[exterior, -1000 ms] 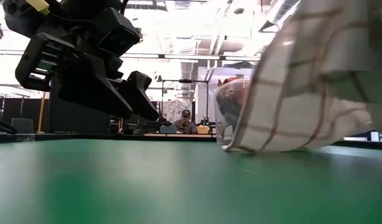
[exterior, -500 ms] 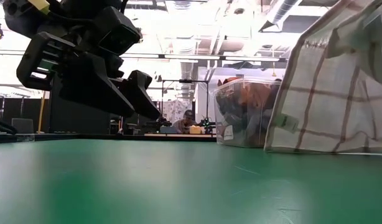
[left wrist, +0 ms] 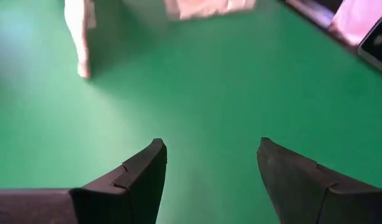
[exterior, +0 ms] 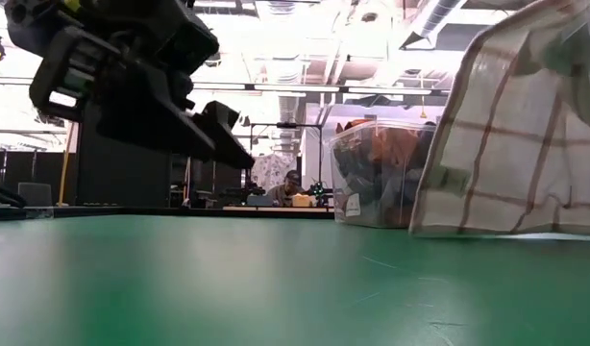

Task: Sort towels by color in basket
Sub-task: Put the white patterned towel into the bottom transparent bin

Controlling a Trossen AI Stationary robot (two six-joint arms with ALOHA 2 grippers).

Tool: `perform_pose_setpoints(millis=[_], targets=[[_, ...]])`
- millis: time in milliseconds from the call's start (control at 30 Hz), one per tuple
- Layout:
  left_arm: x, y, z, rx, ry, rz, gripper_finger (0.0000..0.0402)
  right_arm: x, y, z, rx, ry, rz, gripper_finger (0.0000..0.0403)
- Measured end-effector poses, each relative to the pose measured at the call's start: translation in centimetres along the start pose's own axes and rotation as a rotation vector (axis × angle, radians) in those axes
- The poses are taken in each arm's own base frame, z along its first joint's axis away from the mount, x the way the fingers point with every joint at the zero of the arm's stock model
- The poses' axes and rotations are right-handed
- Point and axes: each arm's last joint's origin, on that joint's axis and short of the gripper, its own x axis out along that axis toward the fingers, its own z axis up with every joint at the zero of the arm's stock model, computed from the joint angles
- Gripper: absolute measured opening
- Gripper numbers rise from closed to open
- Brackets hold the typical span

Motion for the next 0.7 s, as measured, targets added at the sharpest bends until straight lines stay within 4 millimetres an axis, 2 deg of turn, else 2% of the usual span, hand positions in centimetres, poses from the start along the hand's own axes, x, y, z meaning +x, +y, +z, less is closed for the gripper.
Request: perform_pose_setpoints(millis=[167, 367, 467, 700], targets=[[0.1, 0.0, 1.0, 0.000, -0.118, 0.000, 0.0240, 1.9, -0.1, 0.4, -0.018, 0.023, 0.050, 0.0043], [0.5, 0.0, 2.6, 0.048, -0.282, -0.051, 0.0240, 2.6, 0.0, 0.9, -0.064, 0.029, 0.086, 0.0044], [1.6, 0.1, 3.7, 0.081, -0.310, -0.051, 0.0240, 2.5, 0.1, 1.1, -0.086, 0.028, 0.095, 0.0046], [6.6, 0.4, 5.2, 0.080, -0.312, -0.051, 0.0240, 2.5, 0.2, 1.2, -0.098, 0.024, 0.107, 0.0054]])
